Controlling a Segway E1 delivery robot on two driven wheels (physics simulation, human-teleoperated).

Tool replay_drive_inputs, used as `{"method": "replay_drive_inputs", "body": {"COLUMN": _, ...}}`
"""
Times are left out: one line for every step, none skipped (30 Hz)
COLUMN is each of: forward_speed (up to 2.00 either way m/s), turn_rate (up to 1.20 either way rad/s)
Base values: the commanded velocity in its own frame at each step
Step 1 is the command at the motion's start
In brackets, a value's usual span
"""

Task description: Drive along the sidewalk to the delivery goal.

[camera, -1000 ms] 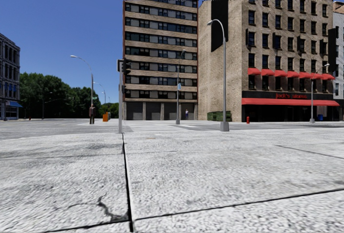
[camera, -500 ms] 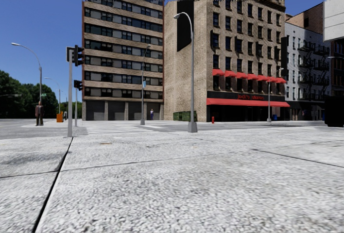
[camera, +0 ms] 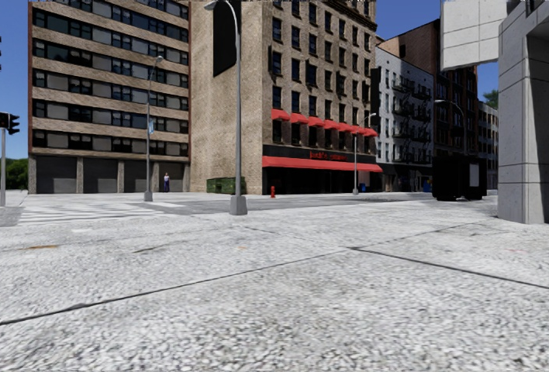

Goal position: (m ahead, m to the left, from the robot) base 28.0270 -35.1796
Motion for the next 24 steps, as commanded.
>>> {"method": "replay_drive_inputs", "body": {"forward_speed": 2.0, "turn_rate": -0.63}}
{"method": "replay_drive_inputs", "body": {"forward_speed": 2.0, "turn_rate": -0.63}}
{"method": "replay_drive_inputs", "body": {"forward_speed": 2.0, "turn_rate": -0.63}}
{"method": "replay_drive_inputs", "body": {"forward_speed": 2.0, "turn_rate": -0.63}}
{"method": "replay_drive_inputs", "body": {"forward_speed": 2.0, "turn_rate": -0.63}}
{"method": "replay_drive_inputs", "body": {"forward_speed": 2.0, "turn_rate": -0.63}}
{"method": "replay_drive_inputs", "body": {"forward_speed": 2.0, "turn_rate": -0.63}}
{"method": "replay_drive_inputs", "body": {"forward_speed": 2.0, "turn_rate": -0.65}}
{"method": "replay_drive_inputs", "body": {"forward_speed": 2.0, "turn_rate": -0.66}}
{"method": "replay_drive_inputs", "body": {"forward_speed": 2.0, "turn_rate": -0.67}}
{"method": "replay_drive_inputs", "body": {"forward_speed": 2.0, "turn_rate": -0.67}}
{"method": "replay_drive_inputs", "body": {"forward_speed": 2.0, "turn_rate": -0.67}}
{"method": "replay_drive_inputs", "body": {"forward_speed": 2.0, "turn_rate": -0.67}}
{"method": "replay_drive_inputs", "body": {"forward_speed": 2.0, "turn_rate": -0.67}}
{"method": "replay_drive_inputs", "body": {"forward_speed": 2.0, "turn_rate": -0.67}}
{"method": "replay_drive_inputs", "body": {"forward_speed": 2.0, "turn_rate": -0.67}}
{"method": "replay_drive_inputs", "body": {"forward_speed": 2.0, "turn_rate": -0.67}}
{"method": "replay_drive_inputs", "body": {"forward_speed": 2.0, "turn_rate": -0.67}}
{"method": "replay_drive_inputs", "body": {"forward_speed": 2.0, "turn_rate": -0.67}}
{"method": "replay_drive_inputs", "body": {"forward_speed": 2.0, "turn_rate": -0.64}}
{"method": "replay_drive_inputs", "body": {"forward_speed": 2.0, "turn_rate": -0.61}}
{"method": "replay_drive_inputs", "body": {"forward_speed": 2.0, "turn_rate": -0.52}}
{"method": "replay_drive_inputs", "body": {"forward_speed": 2.0, "turn_rate": -0.52}}
{"method": "replay_drive_inputs", "body": {"forward_speed": 2.0, "turn_rate": -0.46}}
